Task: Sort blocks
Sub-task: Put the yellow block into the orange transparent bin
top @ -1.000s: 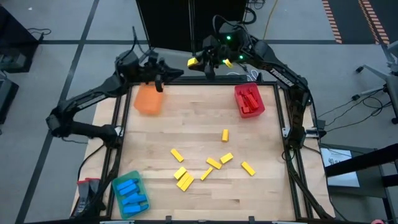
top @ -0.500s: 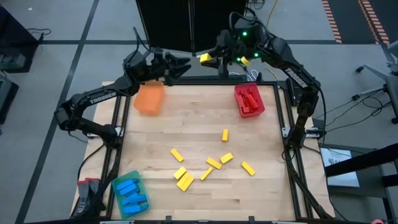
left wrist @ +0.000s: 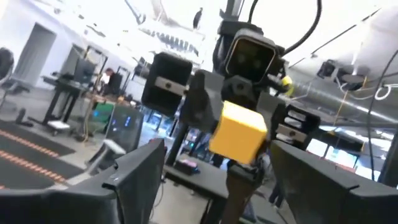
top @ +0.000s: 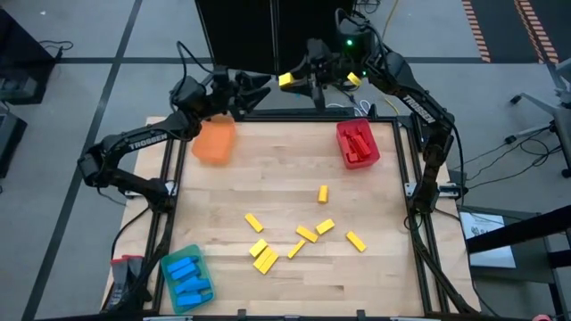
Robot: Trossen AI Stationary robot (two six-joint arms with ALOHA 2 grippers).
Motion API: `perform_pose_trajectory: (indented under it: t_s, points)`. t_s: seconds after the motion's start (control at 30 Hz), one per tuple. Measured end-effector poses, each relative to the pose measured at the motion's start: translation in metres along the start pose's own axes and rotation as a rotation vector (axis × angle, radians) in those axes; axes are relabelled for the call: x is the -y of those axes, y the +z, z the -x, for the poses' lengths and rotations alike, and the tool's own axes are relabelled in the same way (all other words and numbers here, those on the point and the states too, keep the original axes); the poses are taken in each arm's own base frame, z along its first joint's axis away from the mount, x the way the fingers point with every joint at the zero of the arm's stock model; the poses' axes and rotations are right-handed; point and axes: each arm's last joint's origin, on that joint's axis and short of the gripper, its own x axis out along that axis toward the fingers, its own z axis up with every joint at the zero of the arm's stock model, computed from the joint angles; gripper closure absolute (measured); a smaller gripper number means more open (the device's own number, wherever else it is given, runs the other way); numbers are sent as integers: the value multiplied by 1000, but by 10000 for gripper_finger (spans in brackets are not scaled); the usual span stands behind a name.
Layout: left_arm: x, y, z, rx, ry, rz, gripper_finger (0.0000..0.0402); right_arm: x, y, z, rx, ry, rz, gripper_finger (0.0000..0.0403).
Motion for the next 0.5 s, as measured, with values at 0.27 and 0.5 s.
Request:
perform_pose_trajectory:
  t_s: [0.27,0.5]
  points:
    - [14,2,-3,39,-102,-92,103,2,9,2,90,42,-34,289]
    - [24,-5,-9,67,-48,-215,103,5,10,4,98,31,-64,289]
